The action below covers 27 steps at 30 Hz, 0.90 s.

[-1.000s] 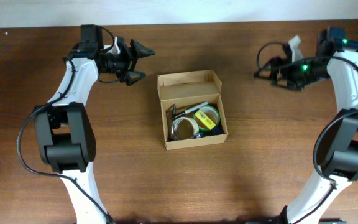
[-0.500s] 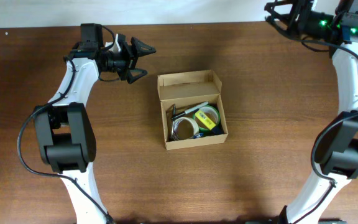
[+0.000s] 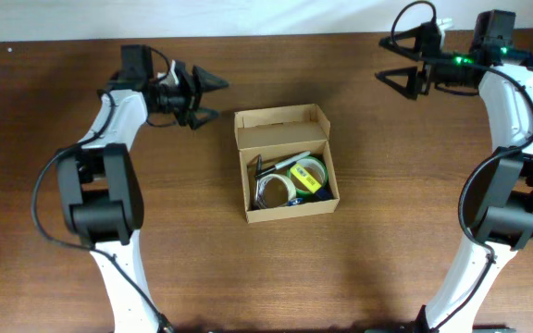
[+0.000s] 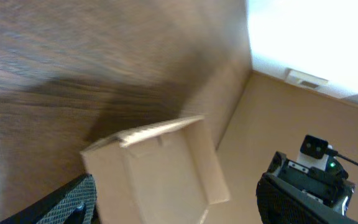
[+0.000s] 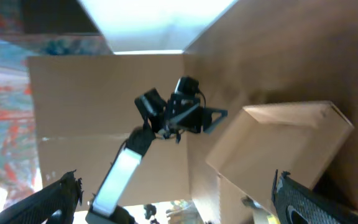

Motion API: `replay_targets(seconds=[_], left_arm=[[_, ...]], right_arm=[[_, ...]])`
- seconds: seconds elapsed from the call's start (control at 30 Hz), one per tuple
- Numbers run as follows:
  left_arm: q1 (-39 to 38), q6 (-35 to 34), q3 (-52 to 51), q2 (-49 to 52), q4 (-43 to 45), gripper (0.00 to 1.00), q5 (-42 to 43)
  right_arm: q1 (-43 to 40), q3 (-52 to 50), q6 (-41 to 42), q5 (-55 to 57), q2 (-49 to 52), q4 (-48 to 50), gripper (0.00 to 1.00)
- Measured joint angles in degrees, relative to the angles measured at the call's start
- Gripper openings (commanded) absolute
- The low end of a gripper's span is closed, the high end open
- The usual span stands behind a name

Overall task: Pack container
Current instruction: 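Bring both grippers toward the box lid, opening them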

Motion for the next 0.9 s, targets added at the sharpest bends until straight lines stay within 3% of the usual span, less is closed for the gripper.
replay_targets(seconds=[0.2,0.4,0.47,0.57,0.63,0.67,0.7,0.8,0.9], left_arm=[[-0.8,0.0,-0.1,2.4,0.0,0.82,0.5],[-1.1,-0.2,0.0,2.4,0.2,0.77,1.0],[-1.1,-0.3,0.0,2.4,0.2,0.69,1.0],[-1.1,-0.8,0.0,2.4,0.2,0.41,1.1],[-1.0,-1.0,0.0,2.4,0.2,0.24,1.2],[-1.0,-1.0,0.0,2.4,0.2,0.21,1.2],[-0.9,-0.6,0.0,2.4,0.2,0.19,1.2],[-0.8,-0.8,0.0,2.4,0.2,0.02,1.0],[-0.7,-0.7,0.0,2.4,0.2,0.02,0.1]], right_arm=[[0.1,0.0,-10.5,8.6,0.0,-14.7,0.99],[0.1,0.0,-17.9,16.9,0.0,-22.2,0.99],[0.1,0.0,-19.6,18.8,0.0,-23.1,0.99],[0.1,0.0,-21.1,20.9,0.0,-23.5,0.98],[0.1,0.0,-21.7,21.6,0.0,-23.5,0.85],[0.1,0.0,-22.2,22.0,0.0,-23.5,0.77],[0.1,0.0,-22.4,22.4,0.0,-23.5,0.61],[0.1,0.0,-22.5,23.1,0.0,-23.5,0.29],[0.1,0.0,-22.7,23.7,0.0,-23.5,0.04]])
